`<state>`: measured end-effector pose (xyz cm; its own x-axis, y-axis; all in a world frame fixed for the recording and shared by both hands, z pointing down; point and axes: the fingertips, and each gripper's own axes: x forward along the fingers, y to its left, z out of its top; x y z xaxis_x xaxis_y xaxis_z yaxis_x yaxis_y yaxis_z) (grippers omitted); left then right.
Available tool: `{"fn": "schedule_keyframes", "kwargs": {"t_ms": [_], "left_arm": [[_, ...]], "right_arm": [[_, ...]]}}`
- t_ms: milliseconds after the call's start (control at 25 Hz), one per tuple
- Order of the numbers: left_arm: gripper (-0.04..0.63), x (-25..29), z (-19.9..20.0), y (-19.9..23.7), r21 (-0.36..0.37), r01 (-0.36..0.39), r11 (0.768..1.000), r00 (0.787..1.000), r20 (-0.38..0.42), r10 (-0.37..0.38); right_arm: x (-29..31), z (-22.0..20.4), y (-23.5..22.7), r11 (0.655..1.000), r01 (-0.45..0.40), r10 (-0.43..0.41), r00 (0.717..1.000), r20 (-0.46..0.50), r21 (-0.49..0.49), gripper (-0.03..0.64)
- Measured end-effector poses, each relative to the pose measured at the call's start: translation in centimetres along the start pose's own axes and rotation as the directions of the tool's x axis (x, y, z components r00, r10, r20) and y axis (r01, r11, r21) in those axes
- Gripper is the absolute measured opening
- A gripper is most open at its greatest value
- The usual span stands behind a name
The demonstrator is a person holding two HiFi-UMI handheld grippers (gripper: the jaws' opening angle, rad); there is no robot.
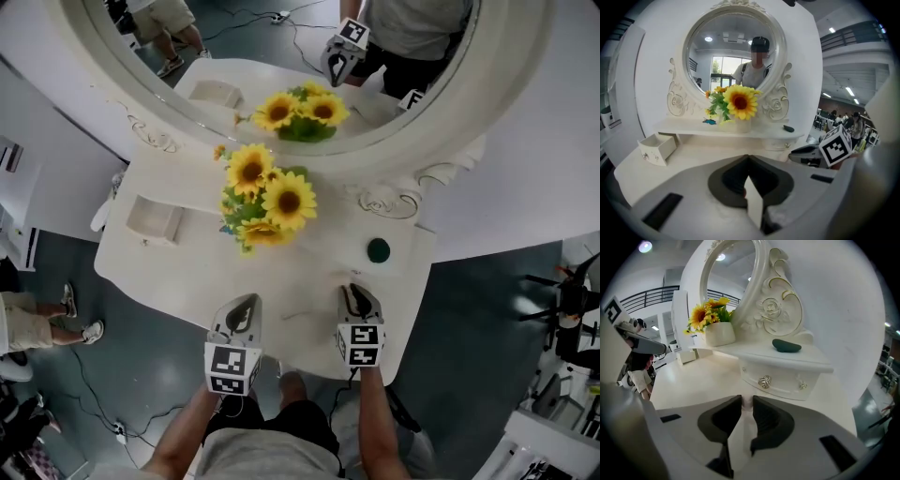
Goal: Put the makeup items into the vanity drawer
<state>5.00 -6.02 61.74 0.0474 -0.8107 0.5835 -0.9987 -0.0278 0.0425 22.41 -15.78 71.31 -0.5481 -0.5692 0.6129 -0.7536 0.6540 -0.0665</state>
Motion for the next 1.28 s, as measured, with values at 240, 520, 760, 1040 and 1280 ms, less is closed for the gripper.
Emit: {"fn": "schedule_keyframes", "kwargs": {"t_ms": [240, 520, 760, 1040, 1280], "left_arm": [[0.000, -1.0, 0.1, 0.5, 0.000, -0.023, 1.000, 1.000, 0.007, 0.023], [0.000, -3.4, 2.1, 1.3, -0.001, -0.052, 0.999, 0.997, 0.060, 0.052], [0.000, -6.8, 3.7, 3.5, -0.015, -0.116, 0.993, 0.987, 0.111, 0.117], [0.000, -11.2, 4.5, 7.2, -0.060, -0.226, 0.972, 0.958, 0.169, 0.233], [0.000, -14.8, 4.6, 10.5, -0.104, -0.311, 0.945, 0.923, 0.202, 0.327]], "right_arm": [[-0.9, 0.8, 0.5, 0.999, 0.006, -0.006, 1.000, 0.023, -0.032, 0.058], [-3.7, 4.5, 3.7, 0.996, -0.040, 0.048, 0.994, 0.101, -0.078, 0.055], [-5.9, 8.0, 7.7, 0.986, -0.098, 0.120, 0.978, 0.169, -0.137, 0.055], [-6.3, 11.7, 13.2, 0.959, -0.193, 0.239, 0.944, 0.226, -0.209, 0.055], [-5.9, 14.9, 18.9, 0.913, -0.274, 0.352, 0.903, 0.248, -0.301, 0.055]]}}
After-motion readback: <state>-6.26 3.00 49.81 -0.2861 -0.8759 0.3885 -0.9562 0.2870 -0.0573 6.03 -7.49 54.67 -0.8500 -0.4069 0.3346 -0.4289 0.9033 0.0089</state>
